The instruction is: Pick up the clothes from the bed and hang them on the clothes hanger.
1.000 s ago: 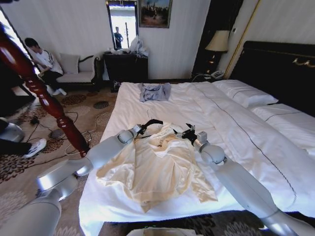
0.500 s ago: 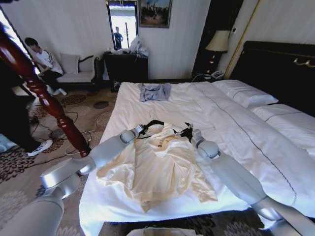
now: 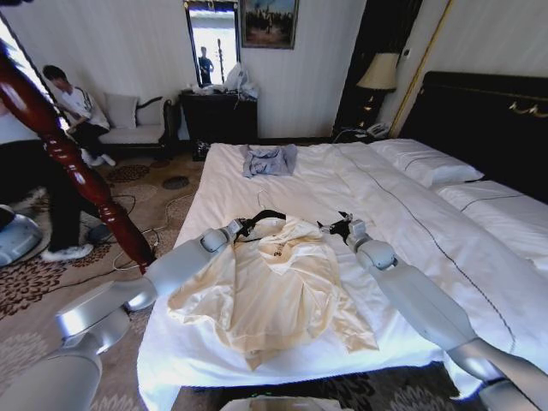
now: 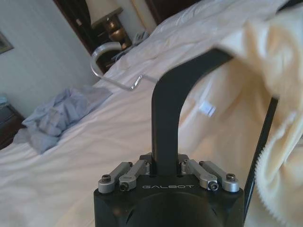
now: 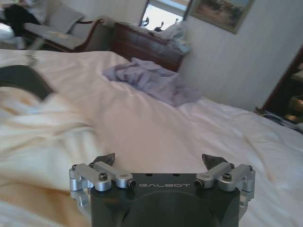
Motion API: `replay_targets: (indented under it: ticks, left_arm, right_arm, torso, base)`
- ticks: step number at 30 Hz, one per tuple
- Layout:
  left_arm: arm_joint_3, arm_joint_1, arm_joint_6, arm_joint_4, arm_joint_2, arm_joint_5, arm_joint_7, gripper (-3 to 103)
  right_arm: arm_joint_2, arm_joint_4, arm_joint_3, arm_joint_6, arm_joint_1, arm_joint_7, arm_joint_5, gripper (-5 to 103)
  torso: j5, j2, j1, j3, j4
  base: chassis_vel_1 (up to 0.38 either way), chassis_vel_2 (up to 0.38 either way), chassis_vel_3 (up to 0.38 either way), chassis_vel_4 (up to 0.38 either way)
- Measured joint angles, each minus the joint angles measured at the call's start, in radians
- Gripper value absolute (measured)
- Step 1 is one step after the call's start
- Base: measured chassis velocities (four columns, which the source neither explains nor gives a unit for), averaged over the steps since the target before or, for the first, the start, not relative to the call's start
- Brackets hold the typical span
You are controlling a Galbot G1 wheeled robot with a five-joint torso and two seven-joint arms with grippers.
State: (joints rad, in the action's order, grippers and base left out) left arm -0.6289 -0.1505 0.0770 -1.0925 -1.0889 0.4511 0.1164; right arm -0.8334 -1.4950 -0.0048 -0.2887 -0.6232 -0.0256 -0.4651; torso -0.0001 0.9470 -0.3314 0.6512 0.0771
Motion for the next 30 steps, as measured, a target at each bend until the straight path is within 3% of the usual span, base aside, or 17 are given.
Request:
replay_targets:
  ticks: [11, 20, 30]
  left_arm:
    - [-0.020, 0.007, -0.018, 0.007, 0.006, -0.019, 0.010, 23]
    - [-0.024, 0.004, -0.027, -0.009, -0.002, -0.023, 0.017, 23]
    - [-0.034, -0.001, -0.039, -0.043, 0.012, -0.027, 0.023, 23]
  right_arm:
    - [-0.019, 0.010, -0.046, 0.007, 0.028, 0.049, 0.063, 100]
    - [-0.055, 0.115, -0.153, 0.034, 0.091, 0.062, 0.145, 100]
    - [-0.078, 0.153, -0.224, 0.045, 0.158, 0.073, 0.156, 100]
  torso:
    - [-0.0002, 0.000, 0.000, 0.000, 0.0001]
    - [0.0002, 0.000, 0.000, 0.000, 0.0001]
    - [0.0000, 0.000, 0.000, 0.000, 0.0000]
  base:
    - [0.000, 0.000, 0.000, 0.000]
    - [0.000, 0.000, 0.000, 0.000]
    - [0.000, 0.000, 0.000, 0.000]
